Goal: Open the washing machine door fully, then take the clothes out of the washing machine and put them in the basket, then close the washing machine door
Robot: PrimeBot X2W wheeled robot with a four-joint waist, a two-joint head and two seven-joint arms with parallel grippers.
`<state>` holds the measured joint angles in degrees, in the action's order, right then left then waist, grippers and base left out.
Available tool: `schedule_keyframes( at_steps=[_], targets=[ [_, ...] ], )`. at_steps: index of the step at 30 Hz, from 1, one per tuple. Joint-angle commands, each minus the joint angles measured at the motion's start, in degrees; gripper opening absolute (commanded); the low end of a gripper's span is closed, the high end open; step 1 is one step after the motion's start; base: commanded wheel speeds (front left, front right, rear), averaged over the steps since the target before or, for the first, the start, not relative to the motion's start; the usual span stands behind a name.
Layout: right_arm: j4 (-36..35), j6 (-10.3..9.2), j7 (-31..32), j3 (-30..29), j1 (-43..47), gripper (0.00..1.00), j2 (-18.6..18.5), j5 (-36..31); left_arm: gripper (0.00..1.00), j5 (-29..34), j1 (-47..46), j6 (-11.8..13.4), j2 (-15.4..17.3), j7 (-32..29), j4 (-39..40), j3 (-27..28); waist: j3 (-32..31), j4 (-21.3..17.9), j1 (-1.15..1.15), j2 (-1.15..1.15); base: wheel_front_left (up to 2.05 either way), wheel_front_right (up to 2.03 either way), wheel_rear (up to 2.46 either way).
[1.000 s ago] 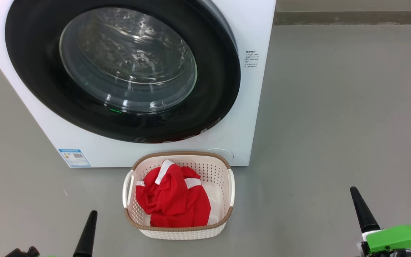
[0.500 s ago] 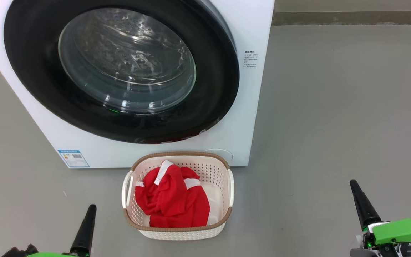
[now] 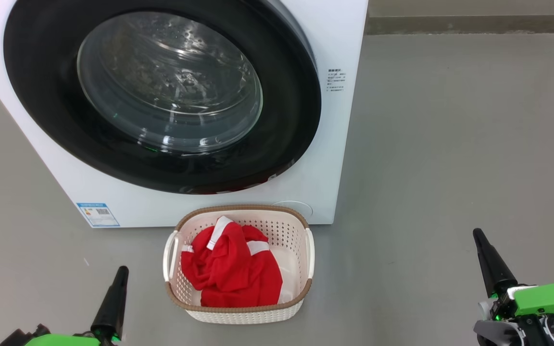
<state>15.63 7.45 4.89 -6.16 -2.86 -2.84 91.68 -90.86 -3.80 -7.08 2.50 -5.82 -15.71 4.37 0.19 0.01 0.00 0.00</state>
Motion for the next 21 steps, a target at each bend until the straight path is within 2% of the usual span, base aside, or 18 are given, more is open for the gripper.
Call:
schedule_keyframes(
  at_steps=[1, 21],
  targets=[
    [-1.67, 0.03, 0.61, 0.87, -3.21, 0.00, -0.94, 1.51, 0.00, -1.26, -2.38, -0.41, 0.39, -0.70, 1.68, 2.20, -0.01, -0.01, 0.00, 0.00, 0.00, 0.00, 0.00],
    [-1.66, 0.03, 0.84, 0.57, -3.24, 0.00, -0.73, 1.26, 0.00, -1.26, -2.38, -0.41, 0.39, -0.71, 1.68, 2.20, -0.01, -0.01, 0.00, 0.00, 0.00, 0.00, 0.00]
  ],
)
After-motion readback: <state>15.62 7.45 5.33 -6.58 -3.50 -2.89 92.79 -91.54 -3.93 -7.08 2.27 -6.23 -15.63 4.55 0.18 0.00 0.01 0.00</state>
